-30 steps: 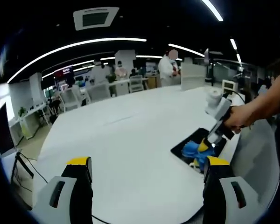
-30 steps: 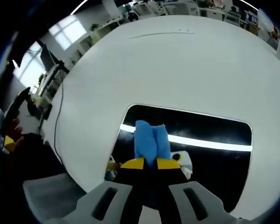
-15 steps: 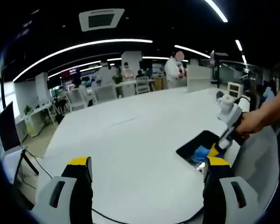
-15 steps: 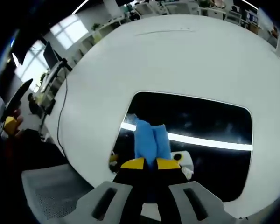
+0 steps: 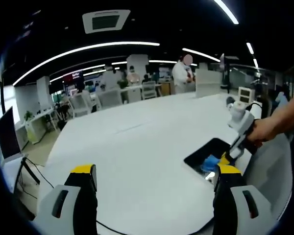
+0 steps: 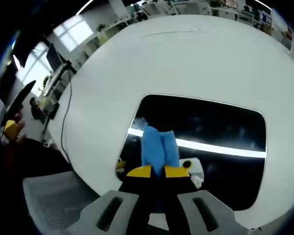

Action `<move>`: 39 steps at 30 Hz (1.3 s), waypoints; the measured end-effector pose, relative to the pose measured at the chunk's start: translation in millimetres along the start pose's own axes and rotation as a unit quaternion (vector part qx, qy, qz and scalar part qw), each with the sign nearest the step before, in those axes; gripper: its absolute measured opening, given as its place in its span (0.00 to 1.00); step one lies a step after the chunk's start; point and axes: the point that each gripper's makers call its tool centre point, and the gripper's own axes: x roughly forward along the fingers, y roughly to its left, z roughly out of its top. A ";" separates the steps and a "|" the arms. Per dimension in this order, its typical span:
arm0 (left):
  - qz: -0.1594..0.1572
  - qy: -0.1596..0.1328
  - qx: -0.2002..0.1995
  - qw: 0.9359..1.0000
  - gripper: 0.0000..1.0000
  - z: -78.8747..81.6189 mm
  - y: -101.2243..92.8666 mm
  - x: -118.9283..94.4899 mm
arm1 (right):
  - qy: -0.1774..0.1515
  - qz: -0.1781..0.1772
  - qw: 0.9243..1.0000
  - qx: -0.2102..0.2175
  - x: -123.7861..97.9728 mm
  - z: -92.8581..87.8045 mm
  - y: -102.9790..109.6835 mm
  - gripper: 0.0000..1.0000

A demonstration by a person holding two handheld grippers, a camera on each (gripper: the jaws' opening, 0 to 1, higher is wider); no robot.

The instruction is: Wipe the mirror surface with the cleaning cloth until all visible marks leave the cleaned area.

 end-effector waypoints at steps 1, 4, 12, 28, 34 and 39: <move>-0.001 0.000 0.002 1.000 1.00 0.6 -0.9 -0.1 | -0.001 0.000 1.000 0.000 -0.1 -0.1 -0.1 0.01; -0.002 0.001 0.004 1.000 1.00 -0.8 0.4 0.7 | 0.000 0.005 1.000 0.005 -0.6 -0.2 -0.8 0.01; 0.002 -0.007 0.001 1.000 1.00 8.6 -0.3 6.3 | 0.005 0.001 1.000 -0.018 0.3 -0.4 0.2 0.01; -0.006 0.008 0.012 1.000 1.00 0.5 -4.5 1.1 | 0.001 0.007 1.000 -0.009 -2.0 -4.4 2.0 0.01; -0.009 0.008 0.010 1.000 1.00 1.5 -7.3 2.2 | 0.003 0.011 1.000 -0.009 -2.6 -6.7 3.3 0.01; -0.010 0.011 0.008 1.000 1.00 -0.2 -10.5 2.3 | 0.004 0.012 1.000 -0.011 -2.7 -6.8 3.4 0.01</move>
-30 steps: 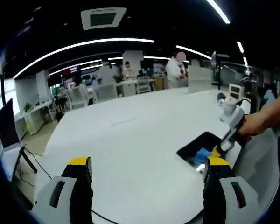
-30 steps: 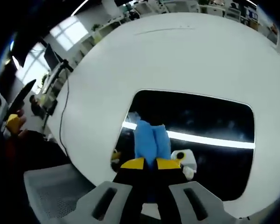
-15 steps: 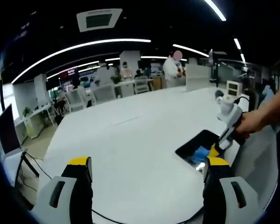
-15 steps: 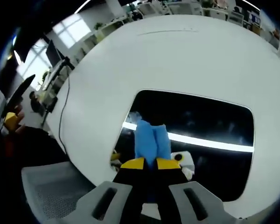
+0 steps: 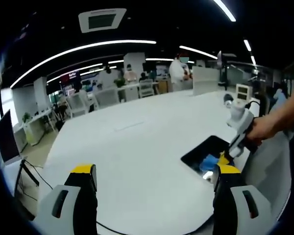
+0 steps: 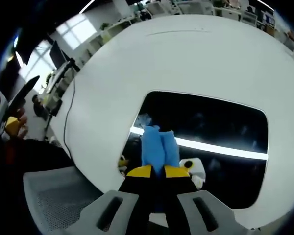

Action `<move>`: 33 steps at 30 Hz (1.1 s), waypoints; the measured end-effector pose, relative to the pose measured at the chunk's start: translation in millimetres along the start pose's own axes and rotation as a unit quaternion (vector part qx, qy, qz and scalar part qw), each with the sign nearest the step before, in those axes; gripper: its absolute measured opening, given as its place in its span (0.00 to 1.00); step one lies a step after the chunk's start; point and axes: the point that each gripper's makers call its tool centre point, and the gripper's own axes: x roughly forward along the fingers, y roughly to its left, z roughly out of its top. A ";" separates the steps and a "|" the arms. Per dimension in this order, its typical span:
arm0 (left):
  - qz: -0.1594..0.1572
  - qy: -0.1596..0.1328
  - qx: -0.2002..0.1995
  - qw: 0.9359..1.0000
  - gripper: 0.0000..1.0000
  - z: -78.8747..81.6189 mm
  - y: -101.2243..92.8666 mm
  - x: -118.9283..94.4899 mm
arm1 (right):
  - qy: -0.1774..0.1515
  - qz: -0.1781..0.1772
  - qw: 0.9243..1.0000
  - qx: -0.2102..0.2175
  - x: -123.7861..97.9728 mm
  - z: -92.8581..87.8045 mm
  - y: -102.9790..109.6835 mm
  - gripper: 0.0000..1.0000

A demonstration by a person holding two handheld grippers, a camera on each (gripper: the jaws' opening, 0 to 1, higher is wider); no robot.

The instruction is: Wipe the mirror surface with the cleaning cloth until all visible marks leave the cleaned area.

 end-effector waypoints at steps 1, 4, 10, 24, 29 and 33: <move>0.001 -0.001 0.001 1.000 1.00 0.3 0.2 0.1 | 0.000 0.000 1.000 0.000 0.0 0.1 0.0 0.01; 0.006 -0.007 -0.007 1.000 1.00 2.0 1.3 0.0 | 0.001 0.001 1.000 0.000 -0.1 0.1 0.2 0.01; 0.008 -0.012 -0.009 1.000 1.00 6.0 2.4 0.2 | 0.004 0.001 1.000 0.000 0.0 0.7 0.3 0.01; 0.006 -0.021 -0.031 0.999 1.00 0.4 -0.8 -0.5 | 0.006 0.003 1.000 -0.004 -1.4 -4.1 2.4 0.01; 0.005 -0.018 -0.035 0.999 1.00 -2.2 0.5 -0.6 | 0.012 0.006 1.000 0.000 -4.0 -9.8 2.8 0.01; 0.009 -0.015 -0.040 0.999 1.00 -2.8 2.9 0.9 | 0.013 0.006 1.000 0.000 -4.7 -11.1 1.7 0.01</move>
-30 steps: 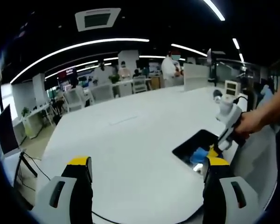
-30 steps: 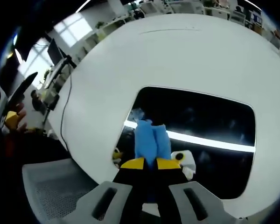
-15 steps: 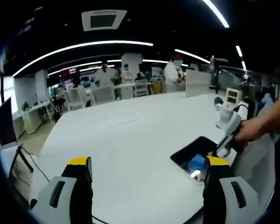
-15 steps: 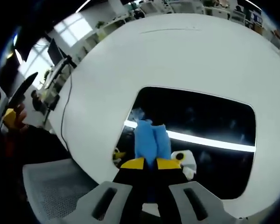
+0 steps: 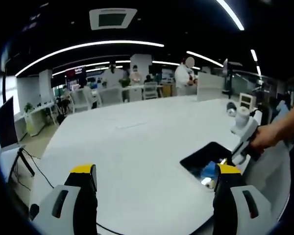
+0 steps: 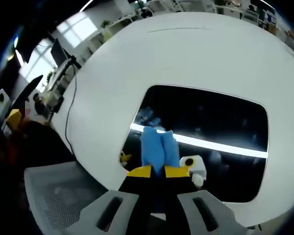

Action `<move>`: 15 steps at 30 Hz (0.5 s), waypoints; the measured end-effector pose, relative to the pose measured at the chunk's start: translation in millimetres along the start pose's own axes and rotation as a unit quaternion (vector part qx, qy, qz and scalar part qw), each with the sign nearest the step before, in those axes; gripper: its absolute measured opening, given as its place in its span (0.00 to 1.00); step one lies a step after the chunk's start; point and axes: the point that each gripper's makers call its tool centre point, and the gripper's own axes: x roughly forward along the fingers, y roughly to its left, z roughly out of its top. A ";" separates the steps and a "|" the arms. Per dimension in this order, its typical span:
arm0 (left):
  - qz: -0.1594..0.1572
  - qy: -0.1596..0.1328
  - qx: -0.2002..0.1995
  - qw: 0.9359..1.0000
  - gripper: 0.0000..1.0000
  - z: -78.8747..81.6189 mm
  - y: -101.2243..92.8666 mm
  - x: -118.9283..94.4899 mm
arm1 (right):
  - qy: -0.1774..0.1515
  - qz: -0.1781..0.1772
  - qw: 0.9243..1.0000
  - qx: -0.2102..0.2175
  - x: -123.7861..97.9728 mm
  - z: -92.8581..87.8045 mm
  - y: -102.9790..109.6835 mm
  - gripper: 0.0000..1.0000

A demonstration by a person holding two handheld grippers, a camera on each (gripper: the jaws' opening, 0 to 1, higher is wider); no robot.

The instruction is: Wipe the mirror surface with the cleaning cloth until all visible marks leave the cleaned area.

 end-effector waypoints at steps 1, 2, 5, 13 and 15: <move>0.001 -0.002 0.002 1.000 1.00 0.9 0.2 0.2 | 0.001 0.000 1.000 0.000 -0.1 -0.2 -0.1 0.01; 0.000 -0.004 0.002 1.000 1.00 2.6 -0.1 0.6 | 0.003 0.000 1.000 0.000 -0.2 -0.4 -0.2 0.01; -0.002 -0.007 0.001 1.000 1.00 4.0 -0.6 1.3 | 0.004 -0.002 1.000 -0.004 -0.8 -0.1 -1.3 0.01; -0.001 0.001 0.008 1.000 1.00 0.6 -2.5 2.5 | 0.002 -0.011 1.000 0.002 -8.2 -5.6 -17.8 0.01; -0.002 0.002 0.008 1.000 1.00 0.8 -2.7 3.3 | 0.002 -0.014 1.000 0.003 -9.9 -6.8 -21.0 0.01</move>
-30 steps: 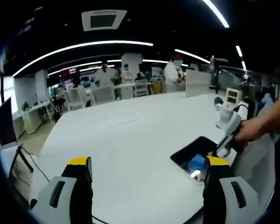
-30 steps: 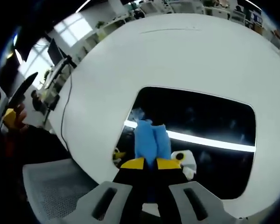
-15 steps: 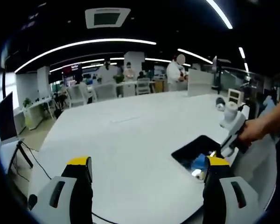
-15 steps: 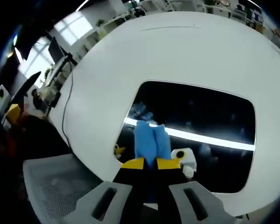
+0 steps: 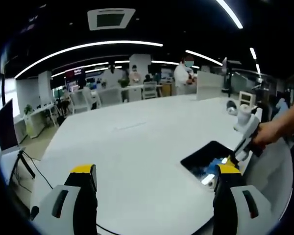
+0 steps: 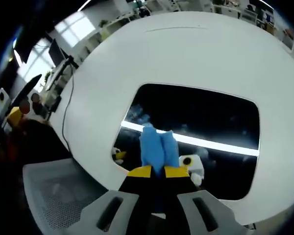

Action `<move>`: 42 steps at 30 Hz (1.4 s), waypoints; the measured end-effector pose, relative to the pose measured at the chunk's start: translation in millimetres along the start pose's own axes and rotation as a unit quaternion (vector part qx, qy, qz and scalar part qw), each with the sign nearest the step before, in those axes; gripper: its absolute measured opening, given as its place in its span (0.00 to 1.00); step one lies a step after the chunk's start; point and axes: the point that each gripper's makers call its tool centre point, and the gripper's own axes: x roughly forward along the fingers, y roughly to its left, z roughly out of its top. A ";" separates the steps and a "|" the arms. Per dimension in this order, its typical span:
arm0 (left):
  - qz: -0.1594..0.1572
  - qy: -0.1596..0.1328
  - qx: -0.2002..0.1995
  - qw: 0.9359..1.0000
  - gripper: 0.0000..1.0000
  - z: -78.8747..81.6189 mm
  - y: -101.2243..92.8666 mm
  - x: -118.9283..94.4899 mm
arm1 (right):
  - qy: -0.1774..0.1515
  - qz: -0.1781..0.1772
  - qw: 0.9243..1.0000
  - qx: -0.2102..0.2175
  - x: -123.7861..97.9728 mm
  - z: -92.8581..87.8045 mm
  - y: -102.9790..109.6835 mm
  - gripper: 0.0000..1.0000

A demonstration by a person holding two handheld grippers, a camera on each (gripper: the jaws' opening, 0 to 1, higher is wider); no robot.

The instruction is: Wipe the mirror surface with the cleaning cloth until all visible marks leave the cleaned area.

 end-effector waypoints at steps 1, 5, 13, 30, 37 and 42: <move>-0.001 0.001 0.001 1.000 1.00 0.1 -0.9 0.6 | 0.000 -0.001 1.000 0.001 -1.0 -0.4 -2.5 0.01; -0.020 0.025 0.016 0.999 1.00 -7.2 -9.3 3.7 | -0.001 -0.004 1.000 0.008 -5.1 -4.4 -10.3 0.01; -0.021 0.021 0.023 0.999 1.00 -5.4 -13.1 5.7 | 0.001 -0.010 1.000 0.012 -9.5 -7.3 -16.8 0.01; -0.016 0.024 0.019 0.999 1.00 -19.7 -17.2 9.9 | -0.003 -0.006 1.000 0.012 -1.0 8.4 -15.1 0.01; -0.022 0.019 -0.002 1.000 1.00 -27.5 -28.8 8.3 | -0.004 -0.004 1.000 0.013 0.7 14.2 -16.8 0.01; -0.022 0.023 -0.008 0.999 1.00 -31.6 -32.8 9.8 | -0.004 -0.003 1.000 0.013 2.8 20.4 -18.2 0.01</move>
